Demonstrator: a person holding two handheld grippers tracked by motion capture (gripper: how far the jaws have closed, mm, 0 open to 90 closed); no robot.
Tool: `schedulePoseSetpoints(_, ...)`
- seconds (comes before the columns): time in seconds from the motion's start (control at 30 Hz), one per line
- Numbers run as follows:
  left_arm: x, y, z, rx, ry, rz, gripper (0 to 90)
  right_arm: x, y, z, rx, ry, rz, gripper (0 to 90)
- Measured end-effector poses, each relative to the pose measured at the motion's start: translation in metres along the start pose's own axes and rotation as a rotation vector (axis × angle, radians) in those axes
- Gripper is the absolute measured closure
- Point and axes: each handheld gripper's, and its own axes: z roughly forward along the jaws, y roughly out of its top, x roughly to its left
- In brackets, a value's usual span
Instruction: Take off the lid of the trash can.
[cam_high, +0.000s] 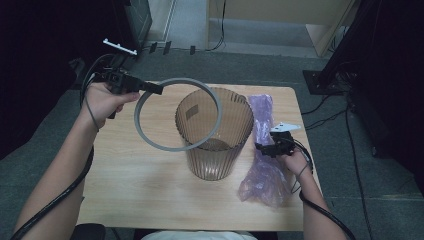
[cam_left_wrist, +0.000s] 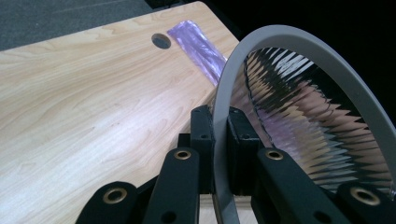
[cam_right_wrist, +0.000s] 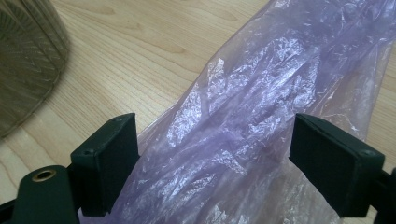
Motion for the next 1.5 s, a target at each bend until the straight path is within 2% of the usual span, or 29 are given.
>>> schedulePoseSetpoints(0.67,0.01,-0.013,-0.018,-0.001,0.016,-0.019,83.2,0.0,0.0,-0.001,-0.016,0.008,-0.017,15.6)
schedulePoseSetpoints(0.8,0.011,-0.017,-0.023,-0.007,0.032,-0.011,83.2,0.0,0.0,-0.002,-0.004,0.001,-0.012,15.7)
schedulePoseSetpoints(0.87,0.011,-0.018,-0.024,-0.006,0.032,-0.014,83.2,-0.001,0.0,-0.002,0.002,-0.017,-0.025,15.6)
schedulePoseSetpoints(1.13,0.014,-0.023,-0.031,-0.004,0.037,-0.02,83.2,-0.003,0.001,-0.004,-0.024,-0.002,0.002,15.6)
schedulePoseSetpoints(1.27,0.017,-0.027,-0.036,-0.004,0.038,-0.028,83.2,-0.003,0.001,-0.005,-0.025,-0.017,-0.005,15.7)
schedulePoseSetpoints(1.5,0.023,-0.034,-0.045,-0.009,0.046,-0.042,83.2,-0.005,0.002,-0.005,-0.042,-0.003,0.008,15.7)
